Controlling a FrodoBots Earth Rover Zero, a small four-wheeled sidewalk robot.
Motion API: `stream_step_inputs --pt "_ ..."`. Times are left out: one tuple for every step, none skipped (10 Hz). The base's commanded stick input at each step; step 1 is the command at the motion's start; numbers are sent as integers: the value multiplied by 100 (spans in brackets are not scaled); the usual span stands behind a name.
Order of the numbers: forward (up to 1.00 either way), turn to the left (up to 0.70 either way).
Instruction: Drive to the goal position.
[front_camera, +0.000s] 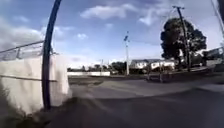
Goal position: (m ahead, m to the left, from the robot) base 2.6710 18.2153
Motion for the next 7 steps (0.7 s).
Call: stream_step_inputs --pt "100 0" --pt "100 0" --pt "100 0" --pt "100 0" --pt "100 0" --pt "100 0" --pt "100 0"
